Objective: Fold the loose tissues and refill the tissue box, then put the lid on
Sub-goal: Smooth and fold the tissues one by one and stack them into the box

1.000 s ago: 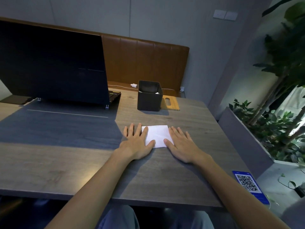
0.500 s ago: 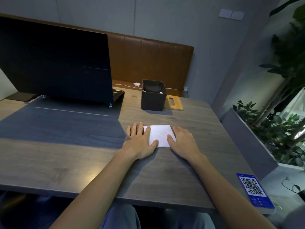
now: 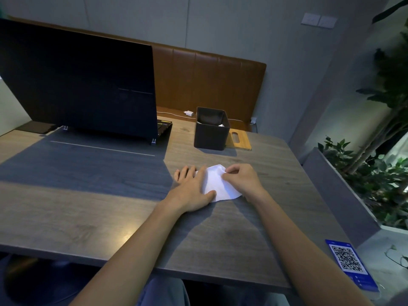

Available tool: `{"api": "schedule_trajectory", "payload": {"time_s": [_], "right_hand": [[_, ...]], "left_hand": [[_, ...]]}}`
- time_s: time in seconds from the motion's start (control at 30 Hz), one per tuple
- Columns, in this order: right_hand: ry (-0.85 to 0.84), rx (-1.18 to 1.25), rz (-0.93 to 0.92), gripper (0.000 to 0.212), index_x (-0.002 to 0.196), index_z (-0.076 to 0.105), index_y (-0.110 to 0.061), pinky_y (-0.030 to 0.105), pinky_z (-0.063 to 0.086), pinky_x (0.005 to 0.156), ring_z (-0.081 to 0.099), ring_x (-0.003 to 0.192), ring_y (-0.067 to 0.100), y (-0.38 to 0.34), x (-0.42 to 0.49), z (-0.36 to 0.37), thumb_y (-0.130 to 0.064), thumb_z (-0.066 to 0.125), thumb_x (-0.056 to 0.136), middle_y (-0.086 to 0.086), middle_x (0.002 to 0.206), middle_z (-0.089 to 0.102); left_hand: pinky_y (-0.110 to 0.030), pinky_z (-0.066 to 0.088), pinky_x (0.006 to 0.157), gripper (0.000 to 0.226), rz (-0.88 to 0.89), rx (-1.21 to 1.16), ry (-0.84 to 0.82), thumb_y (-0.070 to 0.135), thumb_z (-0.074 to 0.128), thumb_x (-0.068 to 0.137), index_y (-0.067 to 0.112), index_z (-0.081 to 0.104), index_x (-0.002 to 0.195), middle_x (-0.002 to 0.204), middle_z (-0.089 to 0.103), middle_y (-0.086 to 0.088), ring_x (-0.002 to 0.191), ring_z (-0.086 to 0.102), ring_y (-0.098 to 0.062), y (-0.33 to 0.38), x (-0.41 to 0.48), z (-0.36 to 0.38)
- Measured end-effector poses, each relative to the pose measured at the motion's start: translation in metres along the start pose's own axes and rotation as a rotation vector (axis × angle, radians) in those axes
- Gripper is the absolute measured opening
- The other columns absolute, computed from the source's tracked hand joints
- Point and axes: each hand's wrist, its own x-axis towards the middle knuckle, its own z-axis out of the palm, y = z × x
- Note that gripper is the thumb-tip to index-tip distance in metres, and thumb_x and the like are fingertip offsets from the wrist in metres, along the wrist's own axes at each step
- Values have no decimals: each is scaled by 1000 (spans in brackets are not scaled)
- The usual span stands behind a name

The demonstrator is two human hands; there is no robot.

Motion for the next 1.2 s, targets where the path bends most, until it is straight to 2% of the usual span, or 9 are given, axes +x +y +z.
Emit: {"api": "schedule_trajectory", "payload": {"time_s": [0.13, 0.23, 0.37, 0.43, 0.5, 0.7, 0.83, 1.0, 1.2], "right_hand": [[-9, 144, -60, 26, 112, 65, -20, 24, 51, 68, 63, 100, 13, 2, 5, -4, -10, 68, 88, -1, 107, 66], [-50, 319, -86, 43, 126, 57, -24, 19, 54, 64, 63, 98, 9, 0, 9, -10, -5, 69, 89, -5, 110, 64], [-117, 447, -130, 53, 130, 53, -29, 25, 60, 67, 69, 99, 15, 0, 16, -15, -3, 71, 88, -7, 110, 69], [-120, 444, -174, 48, 125, 55, -31, 30, 62, 72, 71, 97, 18, 1, 21, -16, -4, 71, 89, -4, 107, 73], [-105, 411, -182, 38, 117, 57, -35, 29, 62, 71, 70, 97, 17, 0, 26, -16, -14, 73, 90, -10, 107, 69], [-89, 387, -130, 16, 106, 72, -24, 31, 62, 74, 72, 93, 16, -8, 41, -14, -33, 70, 93, -5, 105, 74], [-51, 439, -185, 6, 96, 73, -24, 21, 59, 66, 72, 82, 6, -12, 44, -14, -28, 70, 94, -14, 89, 75], [13, 411, -208, 12, 88, 71, -32, 13, 56, 64, 68, 75, -7, -11, 49, -11, -26, 65, 97, -24, 80, 71], [57, 320, -140, 13, 104, 56, -27, 35, 63, 70, 72, 84, 13, -4, 58, -8, -20, 64, 97, -5, 96, 73]], "left_hand": [[-48, 20, 118, 100, -33, -261, 23, 50, 67, 87, 29, 2, 160, 160, 24, -6, 149, 15, -28, -3, -3, -11], [-47, 36, 112, 90, -103, -479, 91, 48, 69, 87, 33, 14, 157, 152, 35, -6, 142, 30, -27, -10, 6, -13], [-45, 54, 95, 45, -219, -755, 143, 39, 64, 95, 28, 55, 137, 114, 67, -3, 102, 64, -20, -10, 24, -21], [-42, 59, 70, 19, -197, -927, 115, 29, 60, 100, 22, 72, 113, 91, 74, -13, 74, 66, -27, -10, 30, -25], [-39, 54, 58, 21, -183, -974, 112, 28, 57, 102, 21, 76, 100, 81, 75, -15, 62, 63, -30, -11, 33, -28], [-45, 58, 79, 20, -186, -1023, 146, 29, 57, 102, 29, 76, 95, 93, 76, -7, 84, 70, -27, -9, 37, -31], [-55, 57, 84, 16, -206, -1169, 180, 28, 59, 101, 27, 75, 102, 101, 76, -10, 92, 71, -36, -6, 38, -32], [-59, 55, 87, 19, -339, -1368, 205, 22, 66, 98, 22, 66, 116, 111, 72, -6, 100, 70, -30, -3, 43, -28], [-47, 60, 87, 25, -412, -1231, 421, 15, 70, 93, 25, 58, 113, 104, 70, -2, 99, 68, -21, -6, 55, -29]]}}
